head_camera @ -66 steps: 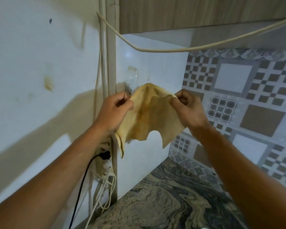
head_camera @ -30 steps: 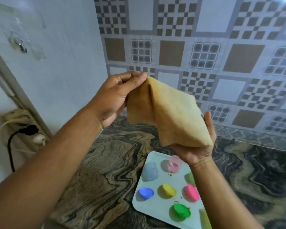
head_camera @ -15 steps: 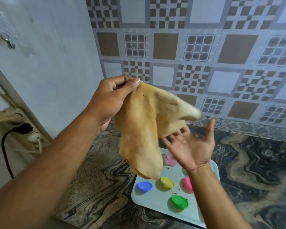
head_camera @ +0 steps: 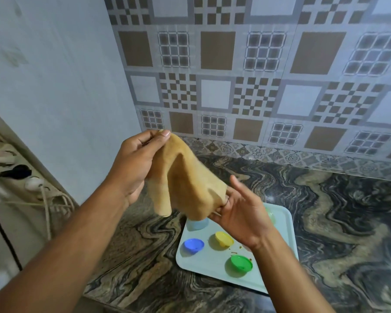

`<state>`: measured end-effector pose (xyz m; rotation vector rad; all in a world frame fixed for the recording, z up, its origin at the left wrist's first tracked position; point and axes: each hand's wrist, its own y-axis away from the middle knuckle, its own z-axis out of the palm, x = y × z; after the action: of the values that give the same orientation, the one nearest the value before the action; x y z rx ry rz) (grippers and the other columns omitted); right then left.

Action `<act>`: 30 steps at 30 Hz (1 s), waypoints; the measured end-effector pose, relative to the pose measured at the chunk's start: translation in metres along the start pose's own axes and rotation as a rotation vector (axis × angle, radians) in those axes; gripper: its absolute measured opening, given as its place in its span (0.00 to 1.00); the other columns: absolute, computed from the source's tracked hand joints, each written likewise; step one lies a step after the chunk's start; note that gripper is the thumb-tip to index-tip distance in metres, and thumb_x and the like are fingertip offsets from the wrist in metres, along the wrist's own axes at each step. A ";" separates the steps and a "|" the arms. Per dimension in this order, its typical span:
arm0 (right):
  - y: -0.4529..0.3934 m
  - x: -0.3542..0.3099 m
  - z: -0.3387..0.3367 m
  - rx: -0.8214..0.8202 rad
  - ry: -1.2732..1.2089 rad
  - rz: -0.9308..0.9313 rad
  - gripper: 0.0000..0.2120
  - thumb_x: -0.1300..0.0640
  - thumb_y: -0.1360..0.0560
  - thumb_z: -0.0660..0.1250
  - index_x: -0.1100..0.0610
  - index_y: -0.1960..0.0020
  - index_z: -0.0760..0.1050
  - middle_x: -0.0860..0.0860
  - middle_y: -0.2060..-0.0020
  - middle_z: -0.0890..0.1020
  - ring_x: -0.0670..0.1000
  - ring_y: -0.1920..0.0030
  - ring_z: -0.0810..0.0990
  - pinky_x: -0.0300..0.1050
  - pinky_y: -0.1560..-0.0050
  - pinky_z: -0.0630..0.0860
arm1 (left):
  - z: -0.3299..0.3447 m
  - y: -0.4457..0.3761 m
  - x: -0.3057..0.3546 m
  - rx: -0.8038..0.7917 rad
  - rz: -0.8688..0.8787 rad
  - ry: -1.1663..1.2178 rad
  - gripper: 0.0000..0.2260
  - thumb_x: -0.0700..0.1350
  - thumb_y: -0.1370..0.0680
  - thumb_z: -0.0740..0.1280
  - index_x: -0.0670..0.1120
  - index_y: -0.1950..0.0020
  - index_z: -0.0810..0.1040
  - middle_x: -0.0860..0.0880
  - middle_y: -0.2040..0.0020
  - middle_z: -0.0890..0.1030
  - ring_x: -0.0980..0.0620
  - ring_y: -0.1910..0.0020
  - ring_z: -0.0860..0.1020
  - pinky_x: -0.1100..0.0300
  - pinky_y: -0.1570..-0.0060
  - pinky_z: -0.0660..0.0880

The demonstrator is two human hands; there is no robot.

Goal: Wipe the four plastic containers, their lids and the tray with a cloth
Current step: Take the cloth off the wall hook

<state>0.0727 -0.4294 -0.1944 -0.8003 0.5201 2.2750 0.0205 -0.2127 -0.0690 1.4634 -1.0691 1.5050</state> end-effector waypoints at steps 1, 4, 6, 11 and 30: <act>0.002 0.001 0.001 0.022 0.004 0.006 0.37 0.43 0.36 0.84 0.59 0.33 0.82 0.55 0.54 0.89 0.52 0.54 0.86 0.53 0.38 0.76 | -0.001 0.001 -0.003 0.024 -0.009 0.009 0.10 0.51 0.19 0.70 0.52 0.59 0.84 0.54 0.60 0.83 0.56 0.58 0.80 0.59 0.52 0.74; 0.007 -0.003 0.010 0.120 0.009 -0.062 0.30 0.56 0.32 0.81 0.62 0.32 0.81 0.57 0.48 0.88 0.54 0.47 0.86 0.53 0.37 0.77 | -0.006 0.002 -0.011 0.074 -0.026 0.020 0.12 0.50 0.18 0.70 0.52 0.61 0.83 0.54 0.63 0.82 0.56 0.61 0.79 0.61 0.59 0.74; 0.008 -0.010 0.016 0.233 0.049 -0.166 0.28 0.64 0.31 0.77 0.58 0.31 0.79 0.53 0.54 0.88 0.53 0.51 0.85 0.50 0.45 0.78 | -0.009 0.004 -0.015 0.103 -0.017 0.018 0.13 0.49 0.18 0.70 0.51 0.63 0.80 0.55 0.65 0.80 0.59 0.64 0.78 0.63 0.63 0.74; 0.020 -0.019 0.021 0.289 0.536 -0.333 0.35 0.70 0.31 0.78 0.49 0.29 0.76 0.42 0.72 0.81 0.43 0.65 0.81 0.41 0.59 0.80 | -0.021 0.002 -0.024 0.133 0.009 -0.046 0.08 0.45 0.20 0.73 0.52 0.54 0.75 0.53 0.63 0.86 0.52 0.59 0.81 0.57 0.57 0.75; 0.051 -0.060 0.004 0.352 1.128 -0.524 0.08 0.62 0.26 0.76 0.57 0.54 0.77 0.41 0.68 0.80 0.38 0.67 0.74 0.32 0.65 0.71 | 0.006 -0.010 -0.039 -0.169 0.341 -0.629 0.06 0.51 0.21 0.74 0.51 0.54 0.81 0.53 0.59 0.84 0.51 0.58 0.84 0.48 0.55 0.81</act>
<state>0.0717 -0.4902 -0.1443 -1.7424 1.0032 1.0526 0.0337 -0.2136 -0.1071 1.7412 -1.8487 1.1416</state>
